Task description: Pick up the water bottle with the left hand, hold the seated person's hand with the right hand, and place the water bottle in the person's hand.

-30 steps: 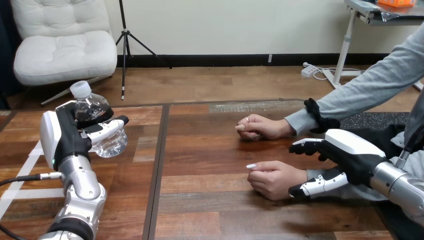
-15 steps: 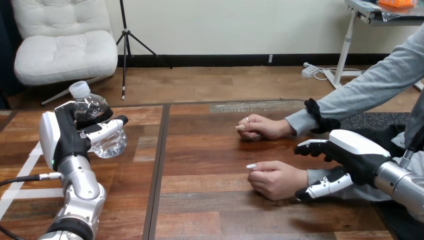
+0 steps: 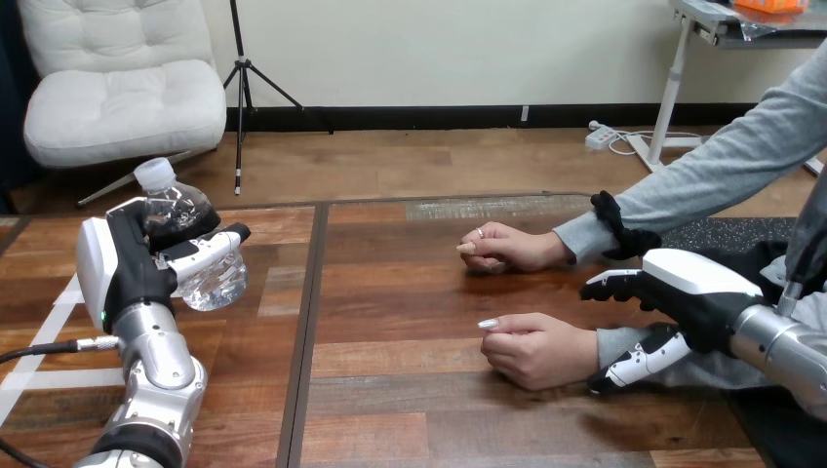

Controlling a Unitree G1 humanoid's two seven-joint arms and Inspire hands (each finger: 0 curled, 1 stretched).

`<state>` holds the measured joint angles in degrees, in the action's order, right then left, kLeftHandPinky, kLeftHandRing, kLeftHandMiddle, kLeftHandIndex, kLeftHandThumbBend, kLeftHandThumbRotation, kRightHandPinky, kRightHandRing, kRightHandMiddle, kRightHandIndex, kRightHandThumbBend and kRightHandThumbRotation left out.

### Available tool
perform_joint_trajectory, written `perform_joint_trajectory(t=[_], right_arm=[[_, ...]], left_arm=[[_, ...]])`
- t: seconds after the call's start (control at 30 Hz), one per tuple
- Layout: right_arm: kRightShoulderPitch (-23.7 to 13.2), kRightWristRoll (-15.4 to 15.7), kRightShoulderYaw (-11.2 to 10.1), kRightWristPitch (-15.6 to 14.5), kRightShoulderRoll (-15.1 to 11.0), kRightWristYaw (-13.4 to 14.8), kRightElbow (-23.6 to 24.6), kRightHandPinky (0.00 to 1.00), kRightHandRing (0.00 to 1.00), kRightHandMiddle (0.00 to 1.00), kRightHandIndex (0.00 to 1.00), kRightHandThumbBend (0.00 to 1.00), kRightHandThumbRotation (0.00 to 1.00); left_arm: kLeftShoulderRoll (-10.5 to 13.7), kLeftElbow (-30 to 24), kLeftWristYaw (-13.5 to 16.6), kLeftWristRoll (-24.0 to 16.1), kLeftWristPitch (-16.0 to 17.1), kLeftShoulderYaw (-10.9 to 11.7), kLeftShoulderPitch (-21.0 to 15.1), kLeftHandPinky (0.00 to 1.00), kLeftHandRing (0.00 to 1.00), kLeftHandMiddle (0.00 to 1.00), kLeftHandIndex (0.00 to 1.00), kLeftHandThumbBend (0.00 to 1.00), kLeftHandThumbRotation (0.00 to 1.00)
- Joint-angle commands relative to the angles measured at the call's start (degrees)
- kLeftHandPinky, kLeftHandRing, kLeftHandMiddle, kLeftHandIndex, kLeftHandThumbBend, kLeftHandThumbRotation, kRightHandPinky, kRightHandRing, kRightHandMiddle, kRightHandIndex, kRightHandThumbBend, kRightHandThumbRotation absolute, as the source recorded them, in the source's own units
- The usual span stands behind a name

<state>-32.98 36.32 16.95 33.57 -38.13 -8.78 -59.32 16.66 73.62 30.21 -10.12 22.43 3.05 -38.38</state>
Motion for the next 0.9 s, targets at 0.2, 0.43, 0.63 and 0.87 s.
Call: perform_joint_trajectory(t=[0.2, 0.43, 0.63, 0.87], right_arm=[[-6.6, 0.8, 1.1, -0.3, -2.2, 1.3, -0.9, 0.76, 0.84, 0.85, 0.82, 1.00, 0.37], [-7.1, 0.7, 1.4, -1.2, -2.1, 1.2, -1.3, 0.75, 0.84, 0.84, 0.82, 1.00, 0.33], [-7.6, 1.3, 1.9, -1.8, -2.2, 1.0, -1.4, 0.75, 0.84, 0.85, 0.82, 1.00, 0.34], [-8.0, 1.9, 2.4, -2.2, -2.1, 1.3, -1.8, 0.74, 0.84, 0.84, 0.82, 1.00, 0.34]], left_arm=[[0.6, -3.0, 0.2, -0.2, 0.7, 0.1, -3.7, 0.30, 0.34, 0.39, 0.47, 0.77, 0.00], [0.6, -3.2, 0.2, -0.2, 0.6, 0.0, -3.7, 0.30, 0.34, 0.39, 0.47, 0.77, 0.00], [0.6, -3.2, 0.4, -0.4, 0.7, -0.1, -3.6, 0.30, 0.34, 0.39, 0.47, 0.77, 0.00], [0.5, -3.2, 0.4, -0.4, 0.8, -0.1, -3.6, 0.29, 0.34, 0.39, 0.47, 0.77, 0.00]])
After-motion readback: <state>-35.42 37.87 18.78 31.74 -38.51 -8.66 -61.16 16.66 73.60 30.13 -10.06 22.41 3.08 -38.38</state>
